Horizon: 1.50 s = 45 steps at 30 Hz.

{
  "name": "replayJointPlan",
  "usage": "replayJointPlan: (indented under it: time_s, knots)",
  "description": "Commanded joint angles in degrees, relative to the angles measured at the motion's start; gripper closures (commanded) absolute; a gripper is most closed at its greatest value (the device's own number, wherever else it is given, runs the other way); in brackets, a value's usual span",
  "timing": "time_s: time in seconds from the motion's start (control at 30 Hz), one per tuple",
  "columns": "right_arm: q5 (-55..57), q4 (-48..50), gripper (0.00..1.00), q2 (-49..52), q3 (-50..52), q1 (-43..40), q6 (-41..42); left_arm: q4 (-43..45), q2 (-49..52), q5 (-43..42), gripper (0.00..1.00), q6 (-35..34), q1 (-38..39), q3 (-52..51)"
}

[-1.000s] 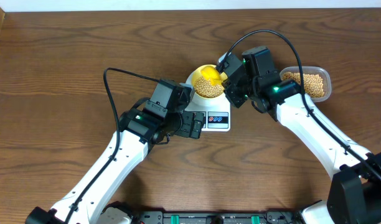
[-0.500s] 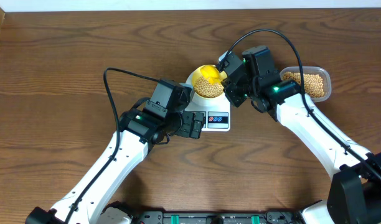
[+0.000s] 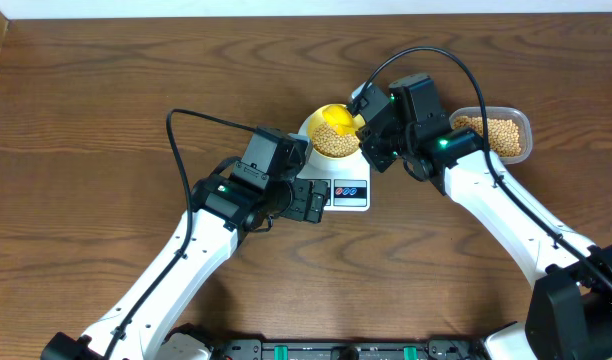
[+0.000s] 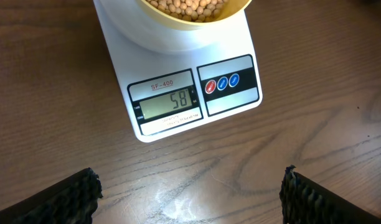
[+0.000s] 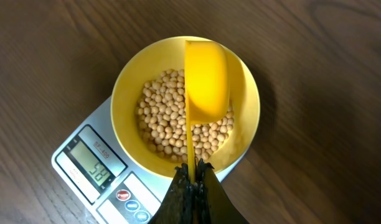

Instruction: Scoop item into bowl and weigh 50g on scale

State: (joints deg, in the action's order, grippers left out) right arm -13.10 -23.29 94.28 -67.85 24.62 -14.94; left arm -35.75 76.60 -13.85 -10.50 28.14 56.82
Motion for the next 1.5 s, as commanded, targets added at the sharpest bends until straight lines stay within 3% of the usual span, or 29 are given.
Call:
replayJointPlan:
  time_s: [0.0,0.7,1.3,1.47]
  knots:
    - [2.34,0.0,0.99,0.57,-0.28,0.24,-2.03,0.04,-0.72,-0.68,0.06,0.31,-0.04,-0.46]
    - [2.86,-3.32,0.99,0.57,0.26,4.42,-2.54,0.04,-0.72,-0.68,0.06,0.31,-0.04,-0.46]
    - [-3.65,-3.3,0.99,0.57,0.26,4.17,19.28,0.04,-0.72,-0.68,0.06,0.31,-0.04,-0.46]
    - [-3.56,-3.06,0.99,0.57,0.26,3.91,20.72,0.04,-0.72,-0.68,0.06,0.31,-0.04,-0.46]
